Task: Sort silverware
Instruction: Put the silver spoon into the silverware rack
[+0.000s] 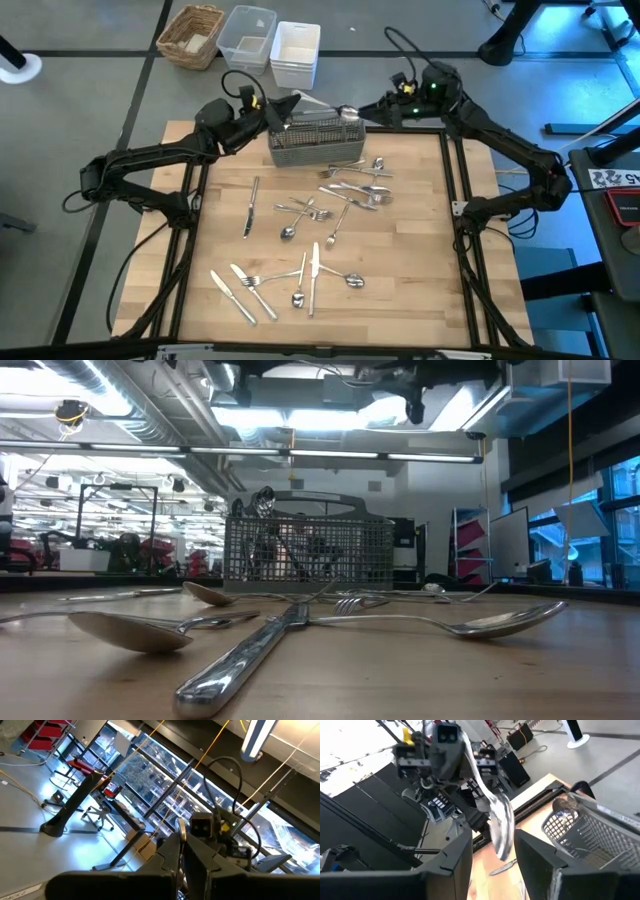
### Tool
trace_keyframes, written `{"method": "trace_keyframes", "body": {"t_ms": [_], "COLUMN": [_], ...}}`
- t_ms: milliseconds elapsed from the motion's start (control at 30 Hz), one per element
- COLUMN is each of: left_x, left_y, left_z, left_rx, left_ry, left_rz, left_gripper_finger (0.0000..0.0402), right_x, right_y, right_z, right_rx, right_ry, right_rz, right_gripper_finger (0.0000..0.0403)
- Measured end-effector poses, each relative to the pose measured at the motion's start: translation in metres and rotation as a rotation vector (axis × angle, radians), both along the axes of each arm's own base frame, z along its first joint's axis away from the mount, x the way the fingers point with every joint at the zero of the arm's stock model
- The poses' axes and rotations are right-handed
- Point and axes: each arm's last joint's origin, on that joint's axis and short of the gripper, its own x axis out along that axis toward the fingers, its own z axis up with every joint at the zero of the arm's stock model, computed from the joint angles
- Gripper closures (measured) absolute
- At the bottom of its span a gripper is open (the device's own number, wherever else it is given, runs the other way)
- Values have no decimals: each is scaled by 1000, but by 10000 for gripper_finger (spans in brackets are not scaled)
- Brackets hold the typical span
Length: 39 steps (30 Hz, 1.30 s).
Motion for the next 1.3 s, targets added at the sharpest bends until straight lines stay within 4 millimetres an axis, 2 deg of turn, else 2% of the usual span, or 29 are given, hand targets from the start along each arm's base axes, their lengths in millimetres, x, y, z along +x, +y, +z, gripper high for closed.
{"method": "trace_keyframes", "body": {"t_ms": [233, 400, 533, 767, 967, 1067, 1167, 1300], "left_x": [0, 1, 1, 1, 1, 1, 1, 1], "left_y": [0, -2, -2, -3, -2, -3, -3, -2], "left_z": [1, 1, 1, 1, 1, 1, 1, 0], "left_rx": [4, 3, 2, 15, 16, 88, 217, 277], "left_ry": [-10, -8, -6, -3, 1, 48, 129, 178], "left_rz": [-1, -8, -8, -11, -7, 10, 42, 61], "left_gripper_finger": [396, 396, 396, 396, 396, 394, 376, 323], "right_x": [14, 18, 19, 19, 19, 19, 19, 19], "right_y": [9, 12, 11, 10, 10, 10, 9, 9], "right_z": [-5, -5, -3, -2, -2, -2, -2, -2], "right_rx": [1, -36, -52, -61, -63, -76, -96, -125], "right_ry": [10, 12, 3, -8, -2, -3, -4, 1], "right_rz": [28, -40, -75, -99, -117, -120, -129, -138], "right_gripper_finger": [256, 261, 293, 390, 385, 396, 394, 398]}}
